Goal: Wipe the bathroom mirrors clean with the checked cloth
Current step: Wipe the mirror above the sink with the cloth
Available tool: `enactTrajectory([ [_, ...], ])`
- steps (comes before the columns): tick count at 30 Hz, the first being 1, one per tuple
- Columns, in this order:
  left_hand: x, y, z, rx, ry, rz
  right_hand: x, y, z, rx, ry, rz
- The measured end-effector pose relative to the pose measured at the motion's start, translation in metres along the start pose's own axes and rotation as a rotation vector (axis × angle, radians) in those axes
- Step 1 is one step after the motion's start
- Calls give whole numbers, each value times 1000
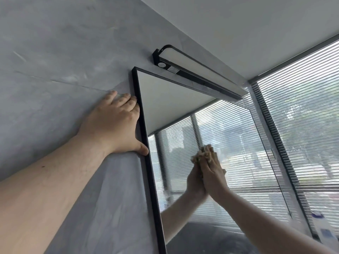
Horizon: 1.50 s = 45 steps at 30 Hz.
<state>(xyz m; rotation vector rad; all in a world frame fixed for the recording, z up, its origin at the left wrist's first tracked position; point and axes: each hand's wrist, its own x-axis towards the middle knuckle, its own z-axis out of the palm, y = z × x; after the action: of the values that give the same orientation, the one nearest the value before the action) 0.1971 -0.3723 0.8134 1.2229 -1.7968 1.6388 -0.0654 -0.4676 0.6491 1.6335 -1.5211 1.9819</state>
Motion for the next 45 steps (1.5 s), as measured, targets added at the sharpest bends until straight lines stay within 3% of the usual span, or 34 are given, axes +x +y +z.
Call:
enactTrajectory([
  [6,-2,0,-1,0,9,-5,-90,-35,33,-101,32,-574],
  [8,-4,1,-1,-6,18,0,-118,-25,38,-120,-38,-673],
  [15,-22,9,3,-24,3,2,-186,19,49,-160,64,-792],
  [22,-31,15,2,-3,-35,15,-194,7,46,-109,1,-672],
  [28,-32,15,0,-32,-24,22,-132,-63,36,-70,-138,-431],
  [33,-30,15,2,-53,-14,25,-55,-100,32,52,15,-224],
  [39,-29,13,5,-89,3,37,-20,-41,25,381,148,127],
  [42,-29,13,4,-85,14,45,-45,15,17,262,12,246],
  [45,-30,13,4,-86,27,50,-78,57,16,229,22,333],
])
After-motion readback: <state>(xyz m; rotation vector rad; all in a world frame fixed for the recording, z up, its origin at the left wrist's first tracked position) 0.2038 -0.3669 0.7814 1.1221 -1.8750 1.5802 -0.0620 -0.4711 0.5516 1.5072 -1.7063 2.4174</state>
